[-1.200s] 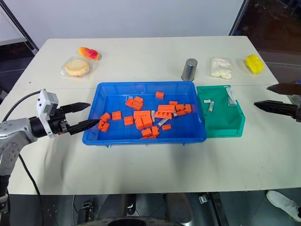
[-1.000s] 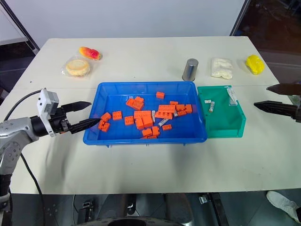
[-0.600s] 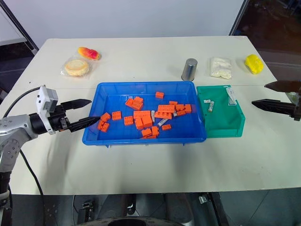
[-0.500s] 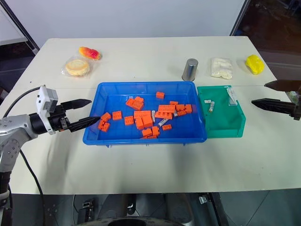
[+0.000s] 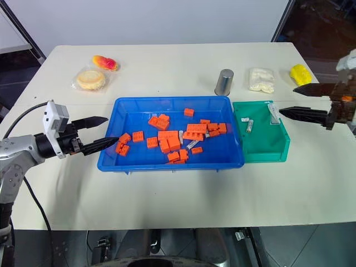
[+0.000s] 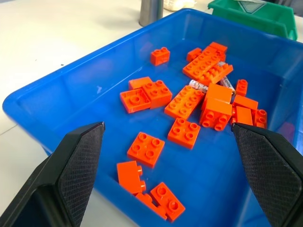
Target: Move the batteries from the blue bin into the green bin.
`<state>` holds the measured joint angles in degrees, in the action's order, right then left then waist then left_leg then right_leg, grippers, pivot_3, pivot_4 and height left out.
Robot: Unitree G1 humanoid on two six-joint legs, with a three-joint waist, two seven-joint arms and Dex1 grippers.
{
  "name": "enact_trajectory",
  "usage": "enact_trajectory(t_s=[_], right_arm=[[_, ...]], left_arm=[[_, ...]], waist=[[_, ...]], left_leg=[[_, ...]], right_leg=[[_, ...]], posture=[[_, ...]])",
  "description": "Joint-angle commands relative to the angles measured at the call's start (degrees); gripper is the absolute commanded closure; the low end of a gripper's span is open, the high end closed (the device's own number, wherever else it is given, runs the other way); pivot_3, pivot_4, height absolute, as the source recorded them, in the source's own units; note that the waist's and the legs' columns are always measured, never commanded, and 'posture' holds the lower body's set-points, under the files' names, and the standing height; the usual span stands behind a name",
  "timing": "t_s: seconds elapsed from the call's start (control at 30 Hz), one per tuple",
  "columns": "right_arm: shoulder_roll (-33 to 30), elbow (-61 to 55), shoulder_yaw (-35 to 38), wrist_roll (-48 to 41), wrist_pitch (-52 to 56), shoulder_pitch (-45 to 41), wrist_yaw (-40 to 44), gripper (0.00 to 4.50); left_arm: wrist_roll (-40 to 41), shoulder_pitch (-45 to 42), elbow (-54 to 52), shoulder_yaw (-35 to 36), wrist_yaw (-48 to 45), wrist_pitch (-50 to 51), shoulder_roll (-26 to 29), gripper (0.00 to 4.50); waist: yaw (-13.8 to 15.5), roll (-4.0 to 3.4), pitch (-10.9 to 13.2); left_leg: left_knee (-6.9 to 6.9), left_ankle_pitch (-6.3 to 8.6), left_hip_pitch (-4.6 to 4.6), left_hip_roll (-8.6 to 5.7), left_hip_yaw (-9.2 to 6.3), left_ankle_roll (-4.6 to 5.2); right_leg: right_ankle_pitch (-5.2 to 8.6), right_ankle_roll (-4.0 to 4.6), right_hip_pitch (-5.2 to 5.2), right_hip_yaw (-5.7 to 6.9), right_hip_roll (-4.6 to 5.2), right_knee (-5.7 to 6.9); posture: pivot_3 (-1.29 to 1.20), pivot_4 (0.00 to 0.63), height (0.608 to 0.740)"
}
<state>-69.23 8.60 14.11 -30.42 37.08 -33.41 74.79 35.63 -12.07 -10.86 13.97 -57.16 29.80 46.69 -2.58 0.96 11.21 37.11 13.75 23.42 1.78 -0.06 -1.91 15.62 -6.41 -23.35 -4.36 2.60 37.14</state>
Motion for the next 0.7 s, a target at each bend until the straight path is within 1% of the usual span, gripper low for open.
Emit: enact_trajectory(t_s=[0.03,0.13,0.2,0.33,0.47,0.6,0.7], right_arm=[[3.31,-2.83,-3.21,0.3,-1.31,-6.4,-1.76,0.04],[9.04,-3.38,-8.15,3.18,-3.9,-11.77,-4.45,0.04],[11.33,-3.31,-11.4,6.3,-6.54,-13.39,-5.14,0.04],[16.79,-4.25,-15.59,6.67,-6.81,-16.22,-4.59,0.04],[20.85,-4.26,-20.38,9.6,-10.18,-16.24,-2.76,0.04],[23.0,-3.87,-24.66,13.64,-15.15,-15.44,-0.99,0.04],[25.57,-4.46,-27.56,15.11,-17.2,-15.01,0.13,0.04]], left_arm=[[0.21,-2.66,-0.92,1.25,1.19,-1.32,-0.52,0.0],[1.02,-4.67,-1.1,1.46,2.09,-0.92,-1.54,0.0],[1.01,-5.14,-1.72,1.17,2.09,-0.67,-1.67,0.0],[1.36,-5.81,-3.5,0.45,2.47,0.08,-2.03,0.0],[1.16,-6.16,-3.83,0.07,3.05,0.17,-2.55,0.0],[1.21,-5.63,-4.48,0.11,3.67,0.24,-2.87,0.0],[1.4,-4.68,-5.45,0.56,4.47,0.4,-3.2,0.0]], waist=[[0.02,0.0,0.0],[0.02,0.01,0.0],[0.06,0.01,0.0],[0.24,0.02,0.0],[0.25,0.03,0.0],[0.23,0.03,0.0],[0.16,0.03,0.0]], left_leg=[[0.01,0.0,-0.01,0.01,-0.01,0.0],[0.01,0.0,0.01,0.01,-0.02,0.0],[0.0,0.0,0.03,0.0,-0.02,0.0],[-0.01,0.0,0.15,-0.01,-0.07,0.0],[0.01,0.0,0.16,-0.01,-0.08,0.0],[0.03,0.0,0.15,-0.02,-0.09,0.0],[0.03,0.0,0.15,-0.02,-0.1,0.0]], right_leg=[[0.0,0.0,0.01,0.01,-0.01,0.01],[0.0,-0.01,-0.01,0.01,-0.01,0.03],[-0.01,-0.01,-0.03,0.01,-0.01,0.03],[-0.01,-0.01,-0.11,0.05,0.01,0.03],[-0.01,-0.02,-0.1,0.05,0.01,0.04],[-0.01,-0.02,-0.09,0.06,0.02,0.06],[-0.01,-0.02,-0.09,0.07,0.02,0.07]], posture=[[0.0,0.15,0.74],[0.0,0.15,0.74],[0.0,0.15,0.74],[0.0,0.15,0.74],[0.0,0.15,0.74],[0.0,0.15,0.74],[0.0,0.15,0.74]])
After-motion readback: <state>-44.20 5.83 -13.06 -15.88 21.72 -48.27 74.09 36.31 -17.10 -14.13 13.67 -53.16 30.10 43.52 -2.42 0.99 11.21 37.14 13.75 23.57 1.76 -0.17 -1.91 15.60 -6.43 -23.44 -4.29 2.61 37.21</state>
